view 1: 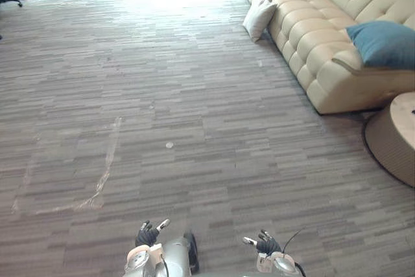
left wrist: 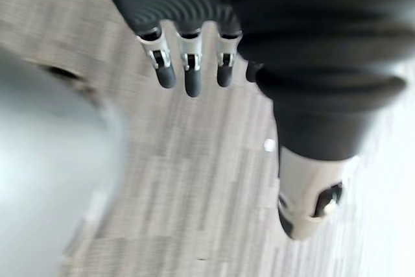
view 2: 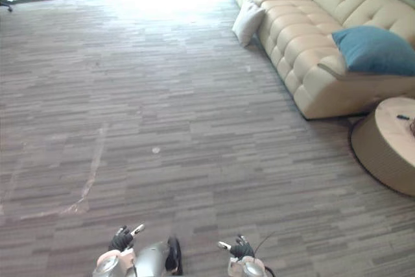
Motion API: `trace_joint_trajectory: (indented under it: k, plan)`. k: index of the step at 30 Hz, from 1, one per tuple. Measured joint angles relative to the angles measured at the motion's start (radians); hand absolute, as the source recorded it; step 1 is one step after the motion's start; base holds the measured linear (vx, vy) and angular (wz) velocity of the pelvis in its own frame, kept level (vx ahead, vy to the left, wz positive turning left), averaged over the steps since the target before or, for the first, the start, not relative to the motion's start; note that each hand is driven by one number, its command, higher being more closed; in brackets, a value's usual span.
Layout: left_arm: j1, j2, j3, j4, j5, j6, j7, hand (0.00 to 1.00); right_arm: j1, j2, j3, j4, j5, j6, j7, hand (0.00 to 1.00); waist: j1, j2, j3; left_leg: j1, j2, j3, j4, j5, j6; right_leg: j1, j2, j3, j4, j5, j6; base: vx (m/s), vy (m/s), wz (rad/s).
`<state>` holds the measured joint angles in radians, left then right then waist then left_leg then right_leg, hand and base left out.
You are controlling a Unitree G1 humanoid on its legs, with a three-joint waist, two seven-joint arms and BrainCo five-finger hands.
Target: Pick up cushions and gather them together orderly.
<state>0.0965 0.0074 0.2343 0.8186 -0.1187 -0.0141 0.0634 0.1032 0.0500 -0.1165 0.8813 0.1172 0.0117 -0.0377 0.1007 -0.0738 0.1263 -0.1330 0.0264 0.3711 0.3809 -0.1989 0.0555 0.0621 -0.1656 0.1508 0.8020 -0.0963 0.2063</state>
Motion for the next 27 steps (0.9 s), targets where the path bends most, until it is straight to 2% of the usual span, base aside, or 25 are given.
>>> trace_joint_trajectory:
  k: [1,2,3,4,6,7,8,9,10,11,12,13,14,15,16,17,18,19,20,21,22,23,25,26,27]
  plan:
    - [-0.012,-0.001,-0.010,0.025,0.000,0.007,0.000,0.00,0.003,-0.004,-0.004,-0.015,0.000,-0.008,0.003,0.00,-0.012,0.019,0.013,0.086,-0.014,-0.007,-0.039,-0.038,-0.007,-0.101,0.014,-0.023,0.213,-0.006,-0.010,0.61,0.269,-0.18]
    - [-0.016,-0.001,-0.017,0.038,0.000,0.008,0.000,0.00,0.004,-0.005,-0.009,-0.033,0.000,-0.010,0.003,0.00,-0.018,0.018,0.013,0.124,-0.022,-0.011,-0.061,-0.045,-0.006,-0.135,0.014,-0.041,0.266,-0.023,-0.020,0.58,0.230,0.01]
    - [-0.035,-0.008,-0.038,0.058,0.000,0.013,0.000,0.00,0.008,-0.012,-0.021,-0.055,0.000,-0.013,0.003,0.00,-0.035,0.036,0.020,0.210,-0.027,-0.013,-0.116,-0.067,-0.010,-0.218,0.017,-0.115,0.319,-0.066,-0.051,0.55,0.194,0.04]
    - [-0.037,-0.018,-0.042,0.060,0.000,0.018,0.000,0.00,0.010,-0.011,-0.035,-0.075,0.000,-0.016,0.004,0.00,-0.041,0.041,0.021,0.281,-0.033,-0.015,-0.172,-0.076,-0.018,-0.303,0.014,-0.189,0.307,-0.106,-0.079,0.54,0.179,0.03]
    - [-0.050,-0.027,-0.060,0.071,0.000,0.021,-0.001,0.00,0.010,-0.012,-0.053,-0.093,0.001,-0.027,0.006,0.00,-0.053,0.038,0.025,0.345,-0.040,-0.030,-0.222,-0.090,-0.022,-0.395,0.009,-0.278,0.226,-0.142,-0.120,0.53,0.105,0.29]
    - [-0.061,-0.045,-0.067,0.091,0.000,0.023,-0.001,0.00,0.006,-0.016,-0.087,-0.093,0.001,-0.028,0.007,0.00,-0.066,0.040,0.028,0.419,-0.038,-0.057,-0.268,-0.099,-0.015,-0.437,0.014,-0.369,0.052,-0.147,-0.149,0.55,0.048,0.52]
    - [-0.064,-0.051,-0.069,0.096,0.000,0.023,-0.002,0.00,0.007,-0.018,-0.096,-0.092,0.001,-0.029,0.007,0.00,-0.070,0.040,0.028,0.438,-0.038,-0.065,-0.281,-0.103,-0.008,-0.446,0.019,-0.390,-0.024,-0.136,-0.157,0.58,-0.003,0.64]
    - [-0.067,-0.060,-0.070,0.098,0.000,0.025,-0.003,0.00,0.006,-0.020,-0.109,-0.085,0.001,-0.029,0.007,0.00,-0.078,0.039,0.029,0.470,-0.038,-0.084,-0.297,-0.111,0.003,-0.450,0.032,-0.407,-0.160,-0.101,-0.165,0.61,-0.055,0.78]
    - [-0.063,-0.065,-0.075,0.098,0.000,0.025,-0.003,0.00,0.005,-0.023,-0.121,-0.073,0.001,-0.027,0.005,0.00,-0.090,0.038,0.030,0.519,-0.043,-0.116,-0.316,-0.118,0.014,-0.446,0.047,-0.407,-0.329,-0.033,-0.174,0.80,-0.116,1.02]
    - [-0.052,-0.070,-0.084,0.102,0.001,0.026,-0.006,0.00,0.010,-0.034,-0.121,-0.058,0.001,-0.019,0.006,0.00,-0.101,0.041,0.028,0.556,-0.044,-0.162,-0.308,-0.119,0.017,-0.441,0.057,-0.374,-0.333,0.068,-0.256,0.73,-0.138,0.86]
    - [-0.049,-0.070,-0.090,0.108,0.001,0.027,-0.008,0.00,0.010,-0.050,-0.120,-0.053,0.001,-0.015,0.006,0.00,-0.105,0.059,0.024,0.560,-0.030,-0.178,-0.292,-0.119,0.017,-0.445,0.067,-0.368,-0.298,0.045,-0.278,0.88,-0.208,0.41]
    - [-0.044,-0.071,-0.068,0.105,0.001,0.028,-0.008,0.00,0.002,-0.067,-0.119,-0.053,0.001,-0.012,0.005,0.00,-0.098,0.084,0.016,0.544,-0.002,-0.199,-0.218,-0.102,-0.012,-0.441,0.066,-0.378,-0.249,-0.012,-0.289,0.71,-0.186,0.05]
    - [-0.045,-0.069,-0.055,0.104,0.001,0.027,-0.005,0.00,-0.006,-0.073,-0.120,-0.055,0.000,-0.012,0.006,0.00,-0.097,0.099,0.022,0.512,0.009,-0.221,-0.133,-0.086,-0.038,-0.437,0.065,-0.385,-0.225,-0.043,-0.291,0.84,-0.222,0.02]
    - [-0.046,-0.070,-0.054,0.104,0.001,0.028,-0.004,0.00,-0.010,-0.080,-0.122,-0.061,0.001,-0.011,0.006,0.00,-0.099,0.116,0.031,0.469,0.021,-0.241,-0.020,-0.057,-0.086,-0.411,0.072,-0.394,-0.224,-0.072,-0.289,0.68,-0.177,0.10]
    - [-0.051,-0.073,-0.046,0.103,0.001,0.028,-0.008,0.00,-0.019,-0.095,-0.123,-0.061,0.001,-0.005,0.006,0.00,-0.106,0.152,0.056,0.326,0.060,-0.285,0.322,0.117,-0.226,-0.310,0.102,-0.404,-0.287,-0.108,-0.287,0.67,-0.152,0.11]
    - [-0.043,-0.069,-0.032,0.094,0.001,0.027,-0.009,0.00,-0.023,-0.098,-0.121,-0.061,0.001,-0.004,0.005,0.00,-0.101,0.157,0.067,0.252,0.088,-0.294,0.471,0.178,-0.247,-0.255,0.117,-0.407,-0.325,-0.121,-0.292,0.63,-0.086,-0.04]
    - [-0.046,-0.068,-0.012,0.083,0.000,0.025,-0.008,0.00,-0.027,-0.098,-0.115,-0.055,0.002,-0.003,0.000,0.00,-0.093,0.160,0.082,0.153,0.137,-0.264,0.684,0.145,-0.189,-0.153,0.146,-0.399,-0.385,-0.139,-0.302,0.59,-0.047,-0.26]
    - [-0.040,-0.063,-0.005,0.060,-0.001,0.021,-0.007,0.00,-0.032,-0.088,-0.103,-0.042,0.003,-0.003,-0.004,0.00,-0.077,0.148,0.091,0.097,0.154,-0.237,0.753,0.104,-0.154,-0.084,0.150,-0.381,-0.426,-0.149,-0.301,0.65,-0.046,-0.49]
    - [-0.032,-0.056,-0.006,0.036,-0.002,0.018,-0.006,0.00,-0.042,-0.079,-0.070,-0.028,0.003,0.001,-0.004,0.00,-0.057,0.129,0.086,0.024,0.159,-0.194,0.738,0.056,-0.127,-0.002,0.148,-0.358,-0.495,-0.162,-0.304,0.52,-0.045,-0.54]
    - [-0.026,-0.054,-0.006,0.028,-0.002,0.017,-0.007,0.00,-0.042,-0.072,-0.055,-0.028,0.003,0.003,-0.003,0.00,-0.050,0.122,0.082,-0.014,0.163,-0.167,0.697,0.034,-0.119,0.034,0.146,-0.345,-0.532,-0.166,-0.300,0.51,-0.024,-0.65]
    - [-0.016,-0.053,-0.005,0.002,-0.004,0.007,-0.007,0.00,-0.046,-0.056,-0.034,-0.028,0.003,0.004,-0.002,0.00,-0.036,0.114,0.077,-0.072,0.174,-0.111,0.561,0.002,-0.110,0.088,0.140,-0.317,-0.587,-0.171,-0.289,0.54,0.024,-0.66]
    - [-0.004,-0.060,0.004,-0.017,-0.007,0.002,-0.007,0.00,-0.049,-0.046,-0.035,-0.029,0.003,0.006,-0.001,0.00,-0.034,0.111,0.075,-0.106,0.171,-0.062,0.365,-0.006,-0.104,0.124,0.125,-0.295,-0.614,-0.172,-0.254,0.56,0.060,-0.66]
    - [-0.001,-0.062,0.025,-0.022,-0.012,0.000,-0.005,0.00,-0.042,-0.023,-0.034,-0.029,0.002,0.008,-0.001,0.00,-0.032,0.110,0.074,-0.133,0.147,-0.044,0.134,0.014,-0.104,0.171,0.102,-0.272,-0.636,-0.202,-0.223,0.56,0.153,-0.45]
    - [0.003,-0.061,0.026,-0.024,-0.014,-0.001,-0.004,0.00,-0.039,-0.019,-0.034,-0.027,0.001,0.009,-0.003,0.00,-0.028,0.109,0.072,-0.144,0.133,-0.050,0.023,0.045,-0.113,0.202,0.090,-0.257,-0.651,-0.225,-0.209,0.65,0.257,-0.64]
    - [0.013,-0.056,0.024,-0.026,-0.022,-0.001,-0.003,0.00,-0.034,-0.019,-0.017,-0.022,0.001,0.009,-0.004,0.00,-0.017,0.096,0.058,-0.153,0.115,-0.051,-0.039,0.159,-0.115,0.244,0.065,-0.226,-0.676,-0.248,-0.185,0.70,0.299,-0.69]
